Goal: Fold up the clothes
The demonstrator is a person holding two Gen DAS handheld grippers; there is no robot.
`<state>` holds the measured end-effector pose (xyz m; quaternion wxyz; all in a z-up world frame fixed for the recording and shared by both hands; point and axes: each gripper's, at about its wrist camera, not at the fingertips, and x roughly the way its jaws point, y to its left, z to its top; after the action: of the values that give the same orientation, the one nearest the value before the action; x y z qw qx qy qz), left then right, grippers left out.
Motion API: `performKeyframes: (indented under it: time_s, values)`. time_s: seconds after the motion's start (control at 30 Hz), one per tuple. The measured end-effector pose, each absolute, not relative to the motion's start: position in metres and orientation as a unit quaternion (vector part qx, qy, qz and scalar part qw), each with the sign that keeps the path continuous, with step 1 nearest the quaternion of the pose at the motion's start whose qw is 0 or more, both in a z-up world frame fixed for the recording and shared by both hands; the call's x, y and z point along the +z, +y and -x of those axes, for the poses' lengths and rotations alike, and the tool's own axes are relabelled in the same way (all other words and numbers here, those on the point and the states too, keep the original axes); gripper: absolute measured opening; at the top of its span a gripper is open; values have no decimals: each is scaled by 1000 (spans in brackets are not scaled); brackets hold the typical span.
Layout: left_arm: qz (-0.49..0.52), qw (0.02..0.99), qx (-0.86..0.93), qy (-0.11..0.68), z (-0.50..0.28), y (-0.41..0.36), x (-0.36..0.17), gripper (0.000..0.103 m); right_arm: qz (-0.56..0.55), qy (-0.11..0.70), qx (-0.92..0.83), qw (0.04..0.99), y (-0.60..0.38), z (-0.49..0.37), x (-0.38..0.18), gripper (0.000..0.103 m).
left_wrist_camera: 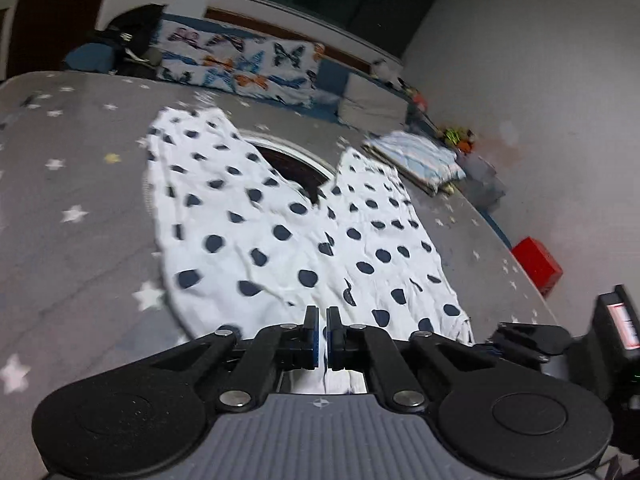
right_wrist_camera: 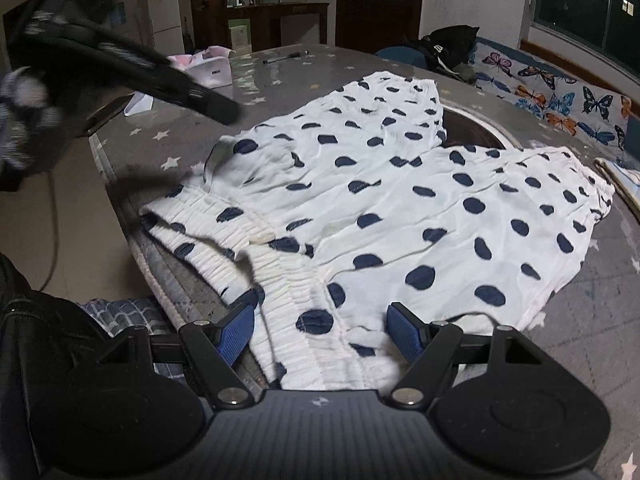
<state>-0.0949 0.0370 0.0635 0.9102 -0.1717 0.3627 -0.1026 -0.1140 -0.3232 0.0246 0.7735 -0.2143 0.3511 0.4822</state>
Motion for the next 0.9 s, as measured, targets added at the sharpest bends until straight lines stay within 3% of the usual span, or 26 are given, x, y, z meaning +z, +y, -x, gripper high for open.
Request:
performKeyframes:
  time_s: [0.2,0.67,0.9]
  values:
    - [166,900,-62,399,88,55,27,4,213,369,475,770,-336,119,22,75]
    - [143,916,-79,365,90,49,64,5,180,343,463,797,-346,98,53,75]
    - [133,911,-76,383,71,46,44,5,136,365,431,814,-346,59,33,75]
